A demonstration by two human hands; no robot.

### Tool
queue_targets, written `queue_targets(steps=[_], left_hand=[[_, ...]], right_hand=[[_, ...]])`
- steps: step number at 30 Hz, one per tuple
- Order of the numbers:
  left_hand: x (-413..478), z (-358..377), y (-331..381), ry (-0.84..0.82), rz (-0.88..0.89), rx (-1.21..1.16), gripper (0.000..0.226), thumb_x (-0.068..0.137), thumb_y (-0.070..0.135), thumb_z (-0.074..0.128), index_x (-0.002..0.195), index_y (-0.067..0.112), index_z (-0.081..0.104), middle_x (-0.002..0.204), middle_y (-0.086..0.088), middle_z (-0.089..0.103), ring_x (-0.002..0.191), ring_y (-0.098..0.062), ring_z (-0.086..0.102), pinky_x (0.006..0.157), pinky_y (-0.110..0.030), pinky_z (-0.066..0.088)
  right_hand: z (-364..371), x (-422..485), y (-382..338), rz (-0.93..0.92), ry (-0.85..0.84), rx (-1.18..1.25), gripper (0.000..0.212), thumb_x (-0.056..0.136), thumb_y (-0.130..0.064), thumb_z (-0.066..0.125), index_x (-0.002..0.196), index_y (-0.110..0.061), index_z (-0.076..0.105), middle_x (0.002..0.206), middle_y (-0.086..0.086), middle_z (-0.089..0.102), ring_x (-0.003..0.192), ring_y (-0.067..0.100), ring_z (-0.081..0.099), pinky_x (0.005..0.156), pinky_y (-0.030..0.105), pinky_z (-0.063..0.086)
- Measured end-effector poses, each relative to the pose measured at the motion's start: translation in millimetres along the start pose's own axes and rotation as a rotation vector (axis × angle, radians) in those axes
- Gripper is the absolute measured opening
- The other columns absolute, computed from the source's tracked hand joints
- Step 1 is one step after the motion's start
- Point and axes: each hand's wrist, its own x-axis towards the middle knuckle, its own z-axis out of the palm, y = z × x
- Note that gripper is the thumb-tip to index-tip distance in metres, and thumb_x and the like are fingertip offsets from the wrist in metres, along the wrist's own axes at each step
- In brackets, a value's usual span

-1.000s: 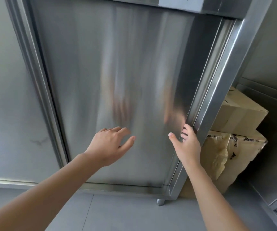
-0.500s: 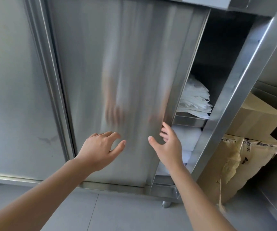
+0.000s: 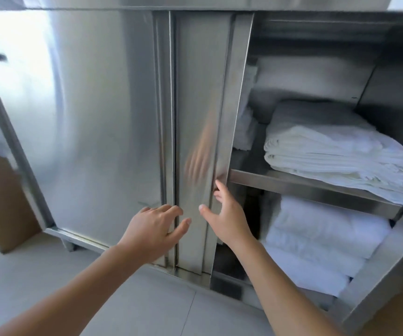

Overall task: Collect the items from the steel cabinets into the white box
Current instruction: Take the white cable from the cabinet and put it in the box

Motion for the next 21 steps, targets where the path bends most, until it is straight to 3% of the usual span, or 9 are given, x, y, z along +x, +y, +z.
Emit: queue_targets(steps=[9, 15, 21], left_hand=[[-8, 1, -24, 0.027, -0.041, -0.015, 0.058, 0.093, 0.069, 0.018, 0.111, 0.032, 0.06, 0.102, 0.012, 0.068, 0.086, -0.012, 0.065, 0.075, -0.029, 0.039], [-13, 6, -22, 0.039, -0.046, -0.025, 0.06, 0.093, 0.07, 0.017, 0.109, 0.031, 0.06, 0.101, 0.011, 0.068, 0.085, -0.014, 0.066, 0.075, -0.03, 0.04], [-6, 2, -7, 0.074, -0.026, -0.018, 0.063, 0.092, 0.071, 0.013, 0.109, 0.032, 0.059, 0.097, 0.013, 0.066, 0.075, -0.011, 0.058, 0.072, -0.028, 0.038]], right_hand=[[32, 15, -26, 0.006, -0.107, 0.061, 0.08, 0.094, -0.049, 0.064, 0.161, -0.037, 0.021, 0.161, -0.008, 0.04, 0.147, 0.013, 0.038, 0.107, 0.028, 0.032], [21, 5, -24, -0.008, -0.063, 0.082, 0.071, 0.096, -0.044, 0.064, 0.158, -0.034, 0.03, 0.155, -0.009, 0.047, 0.141, 0.007, 0.045, 0.111, 0.029, 0.038], [-24, -14, -15, -0.015, 0.077, 0.039, 0.067, 0.093, -0.048, 0.064, 0.153, -0.035, 0.038, 0.151, -0.012, 0.05, 0.138, 0.005, 0.047, 0.112, 0.042, 0.045]])
